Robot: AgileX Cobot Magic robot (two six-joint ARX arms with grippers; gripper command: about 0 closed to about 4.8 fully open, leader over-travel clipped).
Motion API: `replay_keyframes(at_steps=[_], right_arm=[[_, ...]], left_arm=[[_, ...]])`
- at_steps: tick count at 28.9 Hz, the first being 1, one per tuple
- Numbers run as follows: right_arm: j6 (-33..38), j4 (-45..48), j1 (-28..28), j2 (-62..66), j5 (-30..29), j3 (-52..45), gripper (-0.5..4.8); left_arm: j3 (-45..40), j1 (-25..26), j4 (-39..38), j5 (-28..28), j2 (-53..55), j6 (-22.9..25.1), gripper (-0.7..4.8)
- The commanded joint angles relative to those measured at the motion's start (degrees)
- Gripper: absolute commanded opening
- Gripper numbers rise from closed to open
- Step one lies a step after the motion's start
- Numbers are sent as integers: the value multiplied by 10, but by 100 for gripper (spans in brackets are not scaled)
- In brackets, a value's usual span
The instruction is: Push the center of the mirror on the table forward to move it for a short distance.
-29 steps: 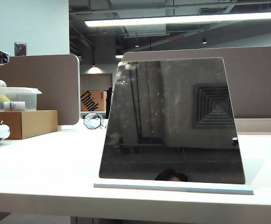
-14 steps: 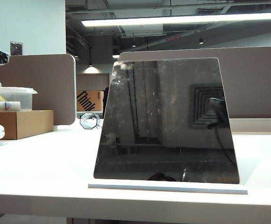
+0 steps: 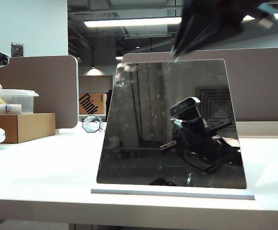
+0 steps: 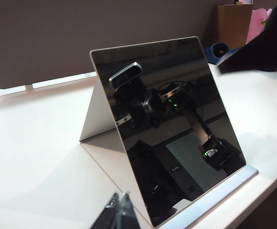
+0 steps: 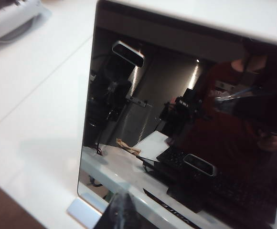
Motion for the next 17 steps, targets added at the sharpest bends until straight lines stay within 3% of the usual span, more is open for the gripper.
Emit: replay_keyframes(at_steps=[1,17], right_arm=[[28,30,-4,41,8,2,-6],[31,96,-56,141,8,2,-6]], left_arm=[[0,0,5,2,0,0,-5],[0,0,5,2,0,0,-5]])
